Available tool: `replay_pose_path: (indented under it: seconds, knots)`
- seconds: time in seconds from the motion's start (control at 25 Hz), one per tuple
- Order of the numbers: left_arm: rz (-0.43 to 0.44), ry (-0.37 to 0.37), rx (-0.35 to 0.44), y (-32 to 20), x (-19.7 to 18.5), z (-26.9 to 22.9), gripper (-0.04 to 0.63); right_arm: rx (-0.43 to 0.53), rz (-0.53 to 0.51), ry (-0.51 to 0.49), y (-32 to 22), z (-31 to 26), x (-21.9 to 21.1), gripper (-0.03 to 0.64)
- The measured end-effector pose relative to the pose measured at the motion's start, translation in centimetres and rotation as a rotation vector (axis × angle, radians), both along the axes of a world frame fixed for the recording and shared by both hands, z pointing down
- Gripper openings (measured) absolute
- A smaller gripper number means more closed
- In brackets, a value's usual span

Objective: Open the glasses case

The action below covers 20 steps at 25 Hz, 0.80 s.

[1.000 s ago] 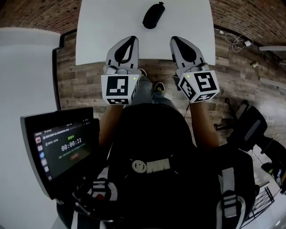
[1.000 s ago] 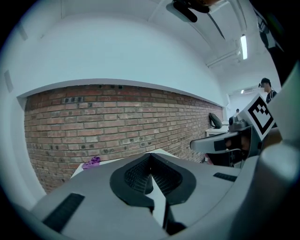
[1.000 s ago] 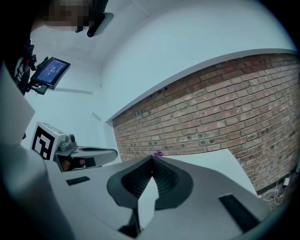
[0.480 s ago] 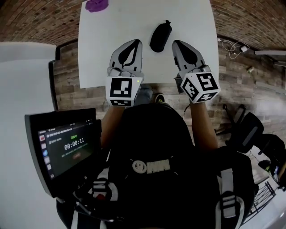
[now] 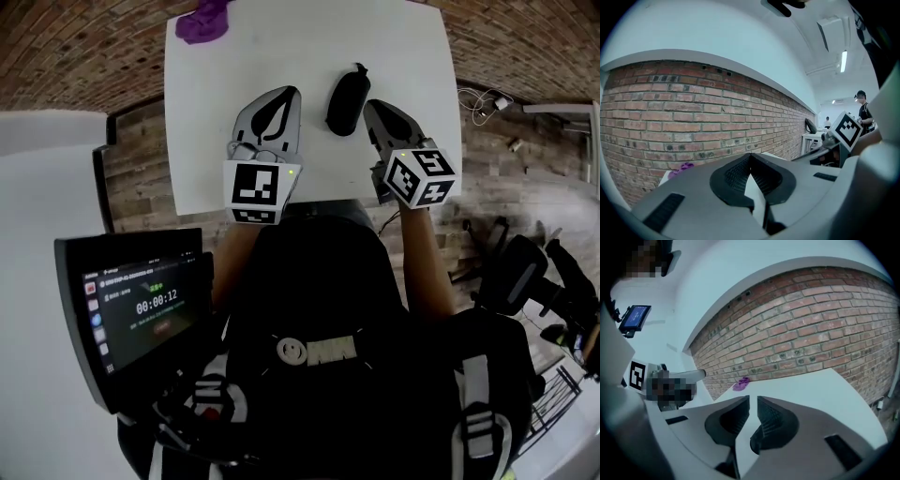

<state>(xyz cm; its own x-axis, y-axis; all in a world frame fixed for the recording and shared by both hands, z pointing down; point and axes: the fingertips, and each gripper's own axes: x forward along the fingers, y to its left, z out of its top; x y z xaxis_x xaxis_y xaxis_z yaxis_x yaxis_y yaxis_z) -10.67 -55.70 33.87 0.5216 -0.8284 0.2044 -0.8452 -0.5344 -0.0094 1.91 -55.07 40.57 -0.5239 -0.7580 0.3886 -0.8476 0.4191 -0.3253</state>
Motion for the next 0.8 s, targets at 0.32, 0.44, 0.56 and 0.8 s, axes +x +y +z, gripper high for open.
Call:
replay_pose_path:
  seconds: [0.32, 0.44, 0.56, 0.8]
  knots:
    - [-0.008, -0.001, -0.002, -2.4, -0.8, 0.2, 0.003, -0.187, 0.044, 0.025, -2.1, 7.0, 2.1, 0.146]
    - [-0.02, 0.0, -0.007, -3.7, -1.3, 0.5, 0.003, -0.284, 0.066, 0.022, -3.5, 10.6, 2.6, 0.261]
    - [-0.024, -0.001, -0.017, -5.4, -1.5, 1.0, 0.003, -0.38, 0.073, 0.014, -5.1, 13.9, 2.7, 0.293]
    - [-0.025, -0.012, -0.023, -6.3, -1.7, 1.3, 0.003, -0.449, 0.007, -0.045, -6.0, 15.2, -0.4, 0.307]
